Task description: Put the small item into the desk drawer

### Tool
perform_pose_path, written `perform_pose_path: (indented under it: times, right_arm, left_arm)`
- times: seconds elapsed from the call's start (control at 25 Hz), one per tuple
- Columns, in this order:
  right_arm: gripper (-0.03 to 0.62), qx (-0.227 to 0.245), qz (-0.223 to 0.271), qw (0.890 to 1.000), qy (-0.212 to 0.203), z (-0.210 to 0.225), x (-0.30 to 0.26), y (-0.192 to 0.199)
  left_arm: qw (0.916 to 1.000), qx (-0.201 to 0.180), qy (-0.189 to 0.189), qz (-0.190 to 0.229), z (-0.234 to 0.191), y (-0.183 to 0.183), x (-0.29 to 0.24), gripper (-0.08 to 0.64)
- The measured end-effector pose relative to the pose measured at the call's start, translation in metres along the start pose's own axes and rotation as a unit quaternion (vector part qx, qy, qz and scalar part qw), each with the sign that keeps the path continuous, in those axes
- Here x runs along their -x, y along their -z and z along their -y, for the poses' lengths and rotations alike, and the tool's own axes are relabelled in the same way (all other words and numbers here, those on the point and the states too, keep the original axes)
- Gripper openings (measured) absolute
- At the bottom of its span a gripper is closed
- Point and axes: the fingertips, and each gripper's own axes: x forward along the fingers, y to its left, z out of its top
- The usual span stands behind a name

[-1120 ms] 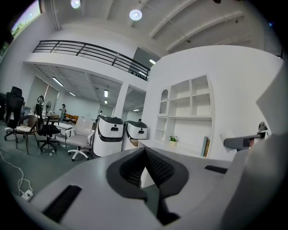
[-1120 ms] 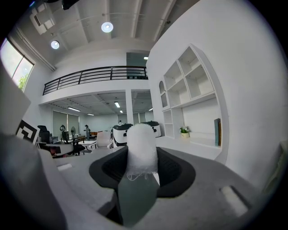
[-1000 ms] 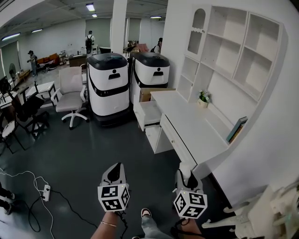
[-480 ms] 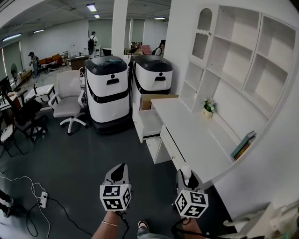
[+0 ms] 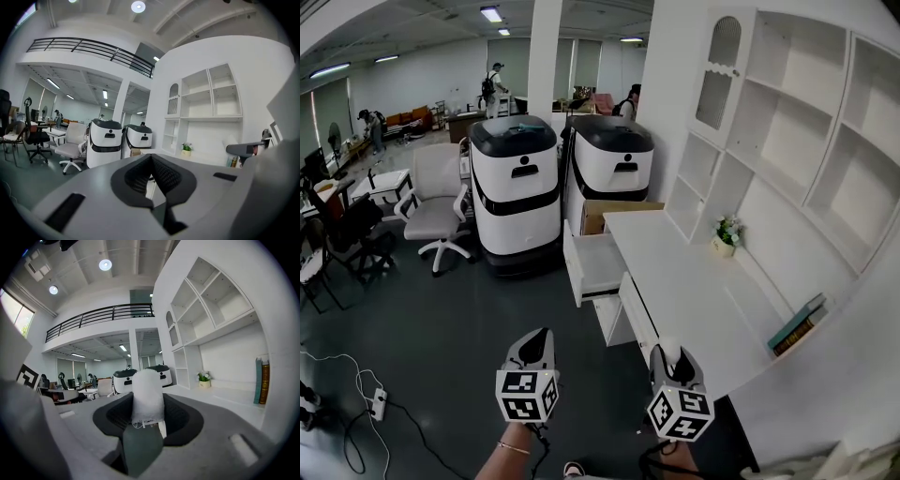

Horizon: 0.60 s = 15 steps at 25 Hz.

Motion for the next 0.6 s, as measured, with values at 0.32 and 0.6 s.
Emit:
perform_pose_path:
  times: [0.32, 0.6]
  right_arm:
    - [0.179, -0.021, -0.011, 1.000, -0.002, 0.016, -0.043, 0.006]
    - [0.179, -0.026, -0.012, 0.999, 0.018, 0.036, -0.085, 0.005]
  left_arm:
    - [0.9995, -0.018, -0.016, -0.021, -0.014, 0.003, -0.039, -0.002]
    - [0.9994, -0.011, -0.016, -0.028, -0.033, 0.004, -0.090, -0.002]
